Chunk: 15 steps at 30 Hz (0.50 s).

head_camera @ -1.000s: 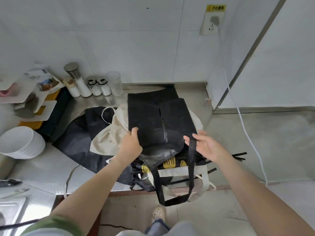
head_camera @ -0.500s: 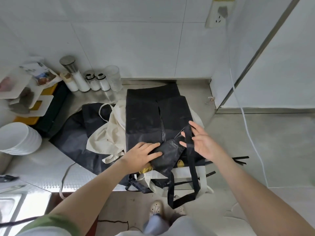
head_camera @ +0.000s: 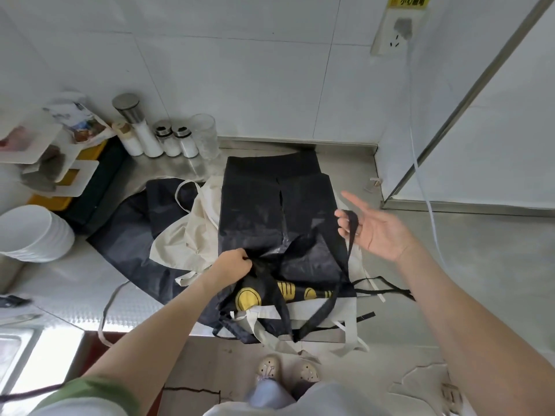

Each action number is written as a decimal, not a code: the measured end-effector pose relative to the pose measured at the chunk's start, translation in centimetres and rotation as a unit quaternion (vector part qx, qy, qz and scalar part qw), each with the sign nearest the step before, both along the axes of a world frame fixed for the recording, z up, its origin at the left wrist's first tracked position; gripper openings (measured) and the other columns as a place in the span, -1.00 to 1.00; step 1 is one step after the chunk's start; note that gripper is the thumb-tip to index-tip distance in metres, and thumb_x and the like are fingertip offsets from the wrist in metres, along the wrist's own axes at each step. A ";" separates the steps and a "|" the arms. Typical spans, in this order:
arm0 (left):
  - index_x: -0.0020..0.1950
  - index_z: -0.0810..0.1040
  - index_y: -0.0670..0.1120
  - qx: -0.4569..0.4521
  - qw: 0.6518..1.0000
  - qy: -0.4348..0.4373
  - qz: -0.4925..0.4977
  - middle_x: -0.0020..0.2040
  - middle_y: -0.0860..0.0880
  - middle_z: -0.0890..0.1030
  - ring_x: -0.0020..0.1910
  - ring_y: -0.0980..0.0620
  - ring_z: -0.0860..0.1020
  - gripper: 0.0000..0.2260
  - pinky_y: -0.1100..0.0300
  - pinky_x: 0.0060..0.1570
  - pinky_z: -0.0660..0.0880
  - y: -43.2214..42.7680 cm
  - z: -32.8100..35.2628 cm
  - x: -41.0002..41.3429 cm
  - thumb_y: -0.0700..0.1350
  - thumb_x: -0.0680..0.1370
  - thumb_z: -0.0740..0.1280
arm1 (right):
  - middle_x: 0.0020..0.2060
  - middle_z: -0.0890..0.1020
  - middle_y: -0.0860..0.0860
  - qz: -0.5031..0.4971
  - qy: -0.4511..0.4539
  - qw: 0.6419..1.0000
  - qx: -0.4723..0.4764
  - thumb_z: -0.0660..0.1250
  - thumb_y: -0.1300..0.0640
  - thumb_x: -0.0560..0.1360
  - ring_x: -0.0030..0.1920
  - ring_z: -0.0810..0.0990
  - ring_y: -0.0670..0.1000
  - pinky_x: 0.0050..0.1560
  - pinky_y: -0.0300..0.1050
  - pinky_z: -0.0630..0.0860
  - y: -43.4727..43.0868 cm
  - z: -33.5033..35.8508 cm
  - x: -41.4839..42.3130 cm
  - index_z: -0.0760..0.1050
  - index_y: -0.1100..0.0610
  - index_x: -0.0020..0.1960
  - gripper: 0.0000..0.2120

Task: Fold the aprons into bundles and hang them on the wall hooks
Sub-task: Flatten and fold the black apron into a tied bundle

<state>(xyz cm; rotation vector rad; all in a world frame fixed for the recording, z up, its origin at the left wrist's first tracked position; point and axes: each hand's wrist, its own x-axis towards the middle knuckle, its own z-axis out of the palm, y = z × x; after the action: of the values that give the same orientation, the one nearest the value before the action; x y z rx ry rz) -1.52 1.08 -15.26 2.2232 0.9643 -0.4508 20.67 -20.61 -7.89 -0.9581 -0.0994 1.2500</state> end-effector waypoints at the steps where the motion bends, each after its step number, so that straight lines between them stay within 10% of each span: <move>1: 0.27 0.41 -0.17 0.019 0.999 -0.004 -0.027 0.21 -0.16 0.53 0.17 -0.12 0.49 -0.72 0.15 0.05 0.41 0.1 -0.3 -0.4 -0.19 0.56 0.21 | 0.02 0.66 0.14 -0.027 -0.006 0.999 0.026 0.14 0.22 0.50 -0.01 0.67 0.07 0.02 0.00 0.61 0.5 0.3 0.4 0.37 0.05 0.40 -0.53; 5: 0.44 0.24 -0.12 0.151 0.968 -0.096 -0.174 0.31 -0.08 0.37 0.26 -0.09 0.37 -0.34 0.06 0.23 0.39 -0.5 -1.2 -1.2 -0.20 0.37 0.38 | 0.31 0.52 0.02 -0.027 -0.054 0.997 0.048 0.06 0.42 0.50 0.31 0.51 0.09 0.16 0.17 0.54 2.6 1.0 1.3 0.26 -0.02 0.48 -0.38; 9: 0.43 0.34 -0.04 0.148 0.941 -0.208 -0.221 0.32 -0.01 0.39 0.28 -0.01 0.38 -0.48 0.13 0.28 0.37 -0.9 -0.5 -0.4 -0.20 0.48 0.36 | 0.45 0.25 -0.14 0.045 -0.163 0.986 -0.010 0.04 0.52 0.56 0.34 0.44 0.02 0.09 0.20 0.57 4.7 1.4 1.7 0.05 -0.20 0.53 -0.22; 15: 0.33 0.41 -0.02 -0.031 0.964 -0.242 0.109 0.14 0.00 0.56 0.09 0.05 0.54 -0.70 0.28 -0.01 0.40 -0.7 1.2 1.0 -0.11 0.59 0.28 | -0.02 0.59 -0.04 -0.049 -0.373 0.903 -0.205 0.20 0.29 0.59 -0.02 0.62 0.04 -0.39 -0.06 0.59 7.5 2.0 2.5 0.43 0.04 0.27 -0.70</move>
<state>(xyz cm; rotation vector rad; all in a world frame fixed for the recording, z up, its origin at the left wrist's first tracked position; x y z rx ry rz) -0.52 0.39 -14.02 2.0004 0.8961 0.1578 23.22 -13.10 -5.89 -1.7583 -0.3937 0.7586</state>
